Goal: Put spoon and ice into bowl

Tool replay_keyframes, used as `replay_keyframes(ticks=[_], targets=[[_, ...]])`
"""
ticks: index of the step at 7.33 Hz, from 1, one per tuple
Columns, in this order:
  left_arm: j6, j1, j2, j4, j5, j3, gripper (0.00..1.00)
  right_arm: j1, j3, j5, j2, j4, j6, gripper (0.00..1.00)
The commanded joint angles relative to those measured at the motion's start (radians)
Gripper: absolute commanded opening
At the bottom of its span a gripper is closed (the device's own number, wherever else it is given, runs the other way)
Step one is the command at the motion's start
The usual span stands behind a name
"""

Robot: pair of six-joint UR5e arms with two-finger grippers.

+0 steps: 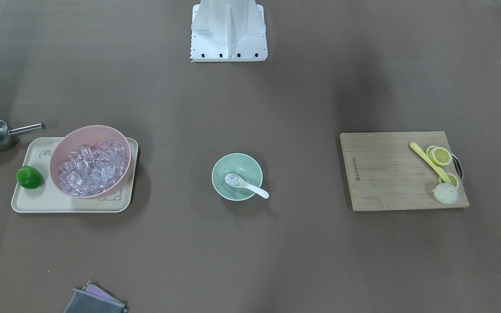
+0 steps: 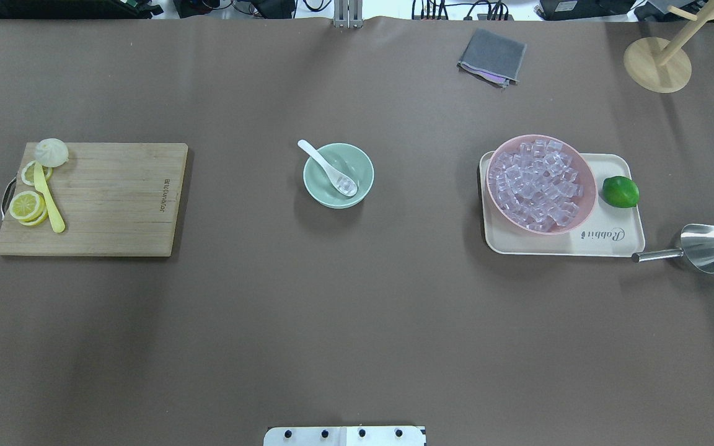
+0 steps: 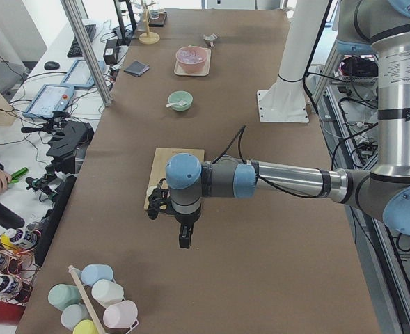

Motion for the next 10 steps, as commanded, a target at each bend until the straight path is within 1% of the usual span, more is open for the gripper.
replay_keyframes(ticks=[1,2,4,10], targets=[[0.000,0.000,0.000,0.000,0.000,0.000,0.99,0.000,0.000,0.000,0.000,0.001,0.001,1.00],[0.000,0.000,0.000,0.000,0.000,0.002,0.99,0.000,0.002,0.000,0.000,0.000,0.001,1.00],[0.000,0.000,0.000,0.000,0.000,0.002,0.99,0.000,0.002,0.031,0.000,0.001,-0.001,1.00],[0.000,0.000,0.000,0.000,0.000,0.002,0.99,0.000,0.000,0.029,0.000,0.001,-0.001,1.00]])
